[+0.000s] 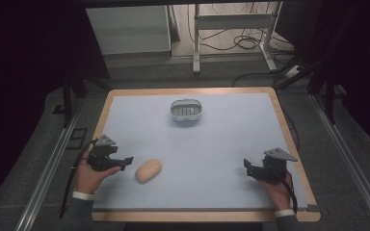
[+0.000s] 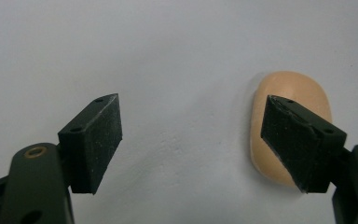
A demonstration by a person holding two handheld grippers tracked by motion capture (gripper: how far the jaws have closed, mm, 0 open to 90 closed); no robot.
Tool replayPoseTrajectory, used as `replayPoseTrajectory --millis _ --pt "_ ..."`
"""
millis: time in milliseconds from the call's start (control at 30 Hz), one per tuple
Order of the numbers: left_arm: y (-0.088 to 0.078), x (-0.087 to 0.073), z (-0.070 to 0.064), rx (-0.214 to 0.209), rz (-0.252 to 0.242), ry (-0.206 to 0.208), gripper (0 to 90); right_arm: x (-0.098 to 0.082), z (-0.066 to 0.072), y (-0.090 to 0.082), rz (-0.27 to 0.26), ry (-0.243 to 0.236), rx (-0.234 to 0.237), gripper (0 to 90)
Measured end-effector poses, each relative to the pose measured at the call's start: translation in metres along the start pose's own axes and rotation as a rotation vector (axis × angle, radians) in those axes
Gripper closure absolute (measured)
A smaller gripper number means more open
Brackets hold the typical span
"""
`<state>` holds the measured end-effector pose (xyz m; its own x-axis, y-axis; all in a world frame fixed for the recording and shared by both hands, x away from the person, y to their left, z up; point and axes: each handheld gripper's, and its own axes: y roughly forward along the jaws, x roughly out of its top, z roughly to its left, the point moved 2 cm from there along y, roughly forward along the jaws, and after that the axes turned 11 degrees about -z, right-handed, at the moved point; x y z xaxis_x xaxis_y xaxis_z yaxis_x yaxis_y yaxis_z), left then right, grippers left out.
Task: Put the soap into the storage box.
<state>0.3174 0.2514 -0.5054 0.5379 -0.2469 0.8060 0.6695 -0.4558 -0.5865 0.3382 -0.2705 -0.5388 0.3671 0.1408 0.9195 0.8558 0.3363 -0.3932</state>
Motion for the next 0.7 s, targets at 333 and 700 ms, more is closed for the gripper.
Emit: replayPoseTrajectory --millis 333,700 --pt "0.0 0.008 -0.005 -0.017 0.034 0.039 21.3 0.0 0.0 0.0 0.006 0.002 -0.009 7.7" --pt "0.009 0.018 -0.025 -0.06 0.092 0.094 21.6 0.0 -0.003 0.0 0.007 0.032 -0.002 7.6"
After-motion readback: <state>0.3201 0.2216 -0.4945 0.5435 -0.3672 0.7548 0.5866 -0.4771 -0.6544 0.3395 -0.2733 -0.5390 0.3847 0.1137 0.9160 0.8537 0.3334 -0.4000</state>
